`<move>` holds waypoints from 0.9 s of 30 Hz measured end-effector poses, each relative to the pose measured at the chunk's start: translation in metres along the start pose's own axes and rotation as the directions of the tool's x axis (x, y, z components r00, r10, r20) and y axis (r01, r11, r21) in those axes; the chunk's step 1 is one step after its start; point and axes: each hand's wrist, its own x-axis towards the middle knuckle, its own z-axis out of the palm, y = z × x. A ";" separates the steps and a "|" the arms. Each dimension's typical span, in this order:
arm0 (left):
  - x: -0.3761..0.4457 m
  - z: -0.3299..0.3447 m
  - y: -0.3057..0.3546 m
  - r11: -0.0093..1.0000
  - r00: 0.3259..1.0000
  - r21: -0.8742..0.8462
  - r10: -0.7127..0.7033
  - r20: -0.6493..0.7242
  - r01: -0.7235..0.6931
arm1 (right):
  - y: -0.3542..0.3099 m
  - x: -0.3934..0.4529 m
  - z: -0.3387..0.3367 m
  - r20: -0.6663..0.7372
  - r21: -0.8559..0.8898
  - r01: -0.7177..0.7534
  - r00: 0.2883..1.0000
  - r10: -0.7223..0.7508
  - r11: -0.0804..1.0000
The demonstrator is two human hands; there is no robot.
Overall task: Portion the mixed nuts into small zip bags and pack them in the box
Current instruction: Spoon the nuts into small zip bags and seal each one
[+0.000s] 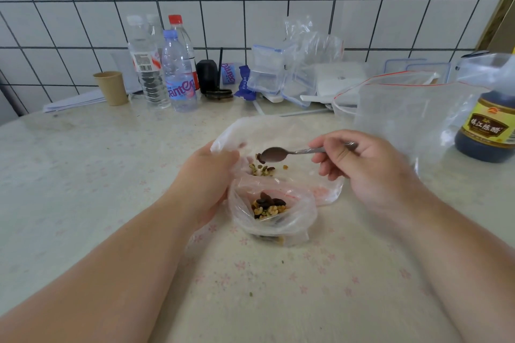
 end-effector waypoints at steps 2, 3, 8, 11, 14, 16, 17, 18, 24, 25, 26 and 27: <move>0.000 0.000 0.001 0.999 1.000 0.034 0.013 -0.005 -0.013 | 0.001 -0.003 0.005 0.072 -0.141 0.029 0.997 -0.019 0.990; 0.000 0.000 0.001 0.999 1.000 0.042 0.019 -0.004 -0.019 | 0.000 -0.004 0.007 0.113 -0.200 0.053 0.993 -0.030 0.978; -0.002 0.000 0.003 0.996 0.999 0.075 0.043 0.028 -0.045 | -0.004 -0.005 0.007 0.233 -0.354 0.165 0.969 -0.084 0.920; -0.005 0.001 0.004 0.991 0.997 0.115 0.060 0.052 -0.065 | -0.005 -0.004 0.001 0.153 -0.314 0.161 0.981 -0.118 0.936; -0.007 0.002 0.005 0.988 0.995 0.131 0.078 0.055 -0.085 | -0.003 -0.004 0.001 0.076 -0.315 0.158 0.987 -0.141 0.936; -0.008 0.004 0.005 0.985 0.993 0.136 0.101 0.066 -0.109 | -0.003 -0.004 0.005 0.086 -0.357 0.149 0.988 -0.126 0.922; -0.009 0.005 0.006 0.982 0.992 0.144 0.110 0.068 -0.119 | -0.002 -0.005 0.007 0.104 -0.381 0.143 0.988 -0.112 0.914; -0.010 0.006 0.006 0.980 0.991 0.154 0.116 0.065 -0.125 | -0.003 -0.005 0.008 0.125 -0.402 0.144 0.987 -0.101 0.904; -0.009 0.007 0.008 0.979 0.996 0.183 0.092 0.020 -0.094 | -0.010 -0.006 0.003 -0.069 -0.344 0.042 0.995 -0.070 0.938; -0.008 0.007 0.007 0.981 0.996 0.175 0.085 0.017 -0.086 | -0.011 -0.006 0.002 -0.158 -0.307 -0.022 0.987 -0.028 0.952; -0.008 0.006 0.007 0.983 0.997 0.167 0.075 0.009 -0.075 | -0.012 -0.005 0.001 -0.234 -0.277 -0.086 0.972 0.020 0.957; -0.007 0.005 0.007 0.985 0.998 0.159 0.062 0.001 -0.061 | -0.013 -0.005 0.000 -0.287 -0.251 -0.142 0.956 0.066 0.957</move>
